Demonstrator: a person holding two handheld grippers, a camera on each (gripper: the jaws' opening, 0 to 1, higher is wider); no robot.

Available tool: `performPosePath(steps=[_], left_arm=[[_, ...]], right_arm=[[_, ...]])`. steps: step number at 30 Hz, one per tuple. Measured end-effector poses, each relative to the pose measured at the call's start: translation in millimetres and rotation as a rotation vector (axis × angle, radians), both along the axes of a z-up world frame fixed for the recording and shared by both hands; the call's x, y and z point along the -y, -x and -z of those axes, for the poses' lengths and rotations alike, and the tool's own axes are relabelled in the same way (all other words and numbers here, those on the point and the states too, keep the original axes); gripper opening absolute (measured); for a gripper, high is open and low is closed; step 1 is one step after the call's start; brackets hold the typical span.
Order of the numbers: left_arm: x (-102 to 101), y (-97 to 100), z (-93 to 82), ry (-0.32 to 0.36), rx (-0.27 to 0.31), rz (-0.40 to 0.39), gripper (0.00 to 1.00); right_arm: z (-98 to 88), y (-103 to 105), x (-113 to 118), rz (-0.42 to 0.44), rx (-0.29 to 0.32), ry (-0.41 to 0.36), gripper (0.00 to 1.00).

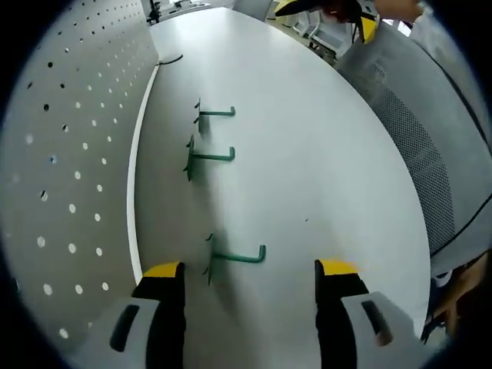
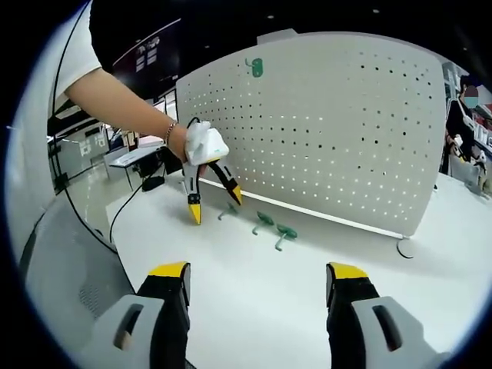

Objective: Insert the hook assembly into the mounting plate slot until the hook locks in place.

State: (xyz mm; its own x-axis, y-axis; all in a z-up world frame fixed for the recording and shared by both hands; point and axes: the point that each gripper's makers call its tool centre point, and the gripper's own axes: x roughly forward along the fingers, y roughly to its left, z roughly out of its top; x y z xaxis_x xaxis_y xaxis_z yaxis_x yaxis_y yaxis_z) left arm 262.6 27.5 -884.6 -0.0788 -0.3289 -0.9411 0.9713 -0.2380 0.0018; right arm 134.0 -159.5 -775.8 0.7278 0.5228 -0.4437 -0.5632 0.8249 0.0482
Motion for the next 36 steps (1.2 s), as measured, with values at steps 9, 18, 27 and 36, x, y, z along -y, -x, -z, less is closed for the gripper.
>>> performPosePath(steps=[9,18,27,36], left_arm=[[-0.4,-7.3,-2.5,0.006,0.002,-0.059,0.47],[1.0,-14.8,-4.3,0.014,0.006,-0.116,0.33],[1.8,-14.6,-4.7,0.022,0.015,-0.132,0.23],[3.5,-14.7,-4.2,0.028,0.041,-0.152,0.12]], right_arm=[[0.5,-0.2,1.2,0.006,-0.003,-0.01,0.7],[-0.8,-0.6,2.2,0.013,-0.001,-0.015,0.69],[-0.7,-1.3,3.7,0.021,-0.004,-0.024,0.68],[-0.7,-1.4,3.8,0.021,-0.005,-0.025,0.67]])
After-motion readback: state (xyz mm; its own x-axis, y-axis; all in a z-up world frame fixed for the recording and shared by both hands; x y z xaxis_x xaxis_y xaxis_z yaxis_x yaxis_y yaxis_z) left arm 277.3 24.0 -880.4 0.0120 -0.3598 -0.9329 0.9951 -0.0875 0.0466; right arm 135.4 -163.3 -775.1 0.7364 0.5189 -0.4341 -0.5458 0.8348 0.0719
